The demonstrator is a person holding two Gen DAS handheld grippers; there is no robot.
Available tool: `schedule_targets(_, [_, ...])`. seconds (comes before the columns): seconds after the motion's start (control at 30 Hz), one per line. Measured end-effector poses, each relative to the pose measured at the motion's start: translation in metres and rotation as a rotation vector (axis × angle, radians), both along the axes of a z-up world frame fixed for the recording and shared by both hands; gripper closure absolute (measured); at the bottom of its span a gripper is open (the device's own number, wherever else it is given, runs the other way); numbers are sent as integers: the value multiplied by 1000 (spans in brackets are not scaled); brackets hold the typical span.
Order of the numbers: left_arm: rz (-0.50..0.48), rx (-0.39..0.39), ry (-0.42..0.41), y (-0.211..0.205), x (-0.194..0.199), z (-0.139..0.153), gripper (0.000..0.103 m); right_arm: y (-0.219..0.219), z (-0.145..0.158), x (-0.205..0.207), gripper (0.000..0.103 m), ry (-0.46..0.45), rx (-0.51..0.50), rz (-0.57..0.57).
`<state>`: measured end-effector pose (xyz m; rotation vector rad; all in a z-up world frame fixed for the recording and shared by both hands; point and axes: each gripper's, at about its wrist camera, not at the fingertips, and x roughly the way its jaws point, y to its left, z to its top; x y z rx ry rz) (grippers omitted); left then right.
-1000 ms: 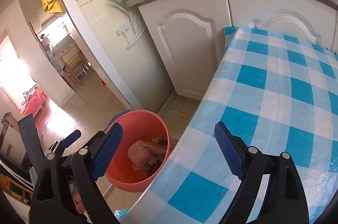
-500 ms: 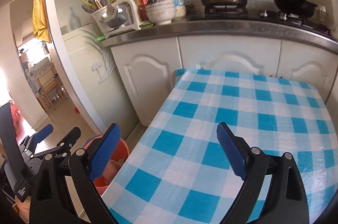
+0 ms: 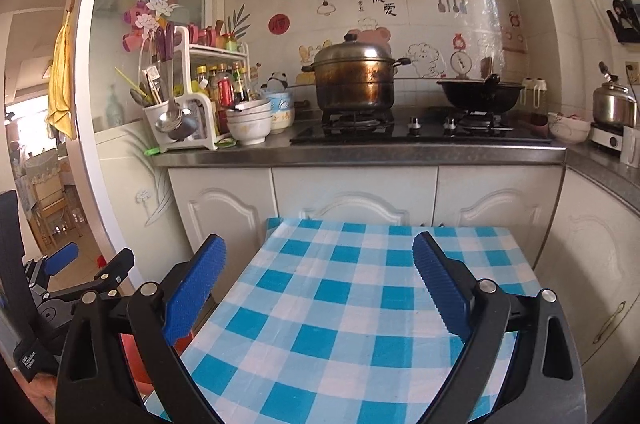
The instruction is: Collect trash
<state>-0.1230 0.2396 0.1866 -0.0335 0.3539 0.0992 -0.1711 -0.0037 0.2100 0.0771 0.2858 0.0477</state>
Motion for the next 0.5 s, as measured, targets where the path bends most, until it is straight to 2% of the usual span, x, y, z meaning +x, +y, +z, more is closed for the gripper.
schedule_targets(0.2, [-32,12,-21,-21,-3,12,4,-22,15,-18,9,-61,-5,-67])
schedule_targets(0.5, [-85,36,-57,-49,-10,25,4,-46,25,-35,8,-100,12,-133])
